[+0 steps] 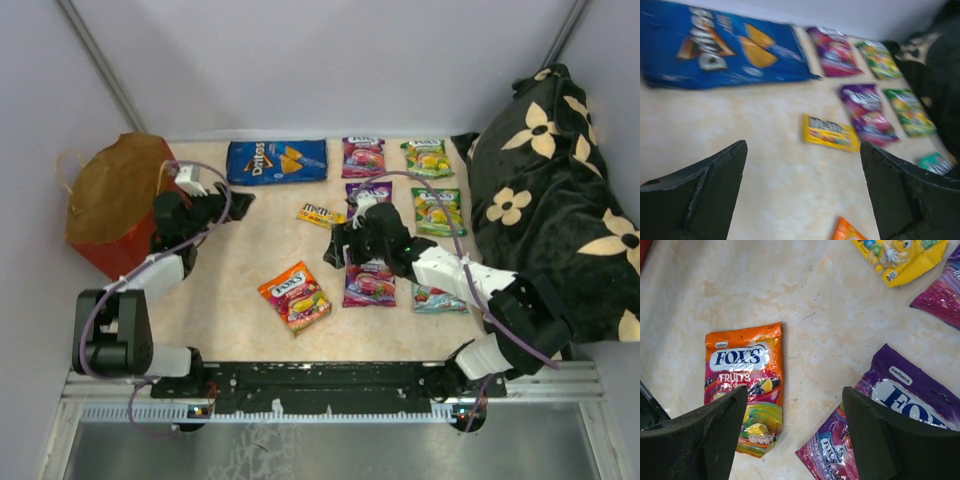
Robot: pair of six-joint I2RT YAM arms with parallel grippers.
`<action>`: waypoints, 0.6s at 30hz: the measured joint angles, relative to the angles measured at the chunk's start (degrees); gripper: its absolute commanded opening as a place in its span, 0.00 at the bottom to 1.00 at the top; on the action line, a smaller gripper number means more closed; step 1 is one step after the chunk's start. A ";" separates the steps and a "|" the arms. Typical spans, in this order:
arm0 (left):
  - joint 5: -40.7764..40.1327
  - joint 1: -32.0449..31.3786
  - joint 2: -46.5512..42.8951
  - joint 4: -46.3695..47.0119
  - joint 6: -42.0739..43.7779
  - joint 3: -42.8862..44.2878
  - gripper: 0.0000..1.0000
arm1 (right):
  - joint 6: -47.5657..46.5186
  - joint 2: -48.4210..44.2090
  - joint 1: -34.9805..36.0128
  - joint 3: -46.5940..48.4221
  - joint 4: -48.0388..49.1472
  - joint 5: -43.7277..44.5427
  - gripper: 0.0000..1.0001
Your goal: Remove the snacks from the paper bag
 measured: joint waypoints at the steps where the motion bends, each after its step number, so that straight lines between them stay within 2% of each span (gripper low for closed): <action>1: 0.02 -2.21 -1.68 -0.31 -1.03 -1.07 1.00 | -1.03 1.29 0.02 0.90 -0.87 -0.63 0.73; 5: -0.37 -12.11 -7.21 -2.89 -5.84 -7.37 1.00 | -4.31 4.42 0.50 3.19 -3.15 -3.63 0.62; 8: -0.70 -13.33 -10.49 -5.22 -9.62 -13.81 0.99 | -5.64 5.64 1.44 3.32 -4.31 -5.92 0.58; 11: -1.55 -14.36 -15.43 -8.87 -12.41 -20.28 0.95 | -6.34 6.43 3.54 2.99 -4.79 -6.54 0.44; 13: -1.70 -16.00 -19.37 -11.50 -13.44 -23.19 0.89 | -6.86 6.29 5.70 1.88 -3.69 -6.56 0.39; 18: -1.60 -19.28 -28.44 -17.14 -13.73 -25.66 0.67 | -7.26 5.22 12.74 -2.51 -0.79 -6.43 0.38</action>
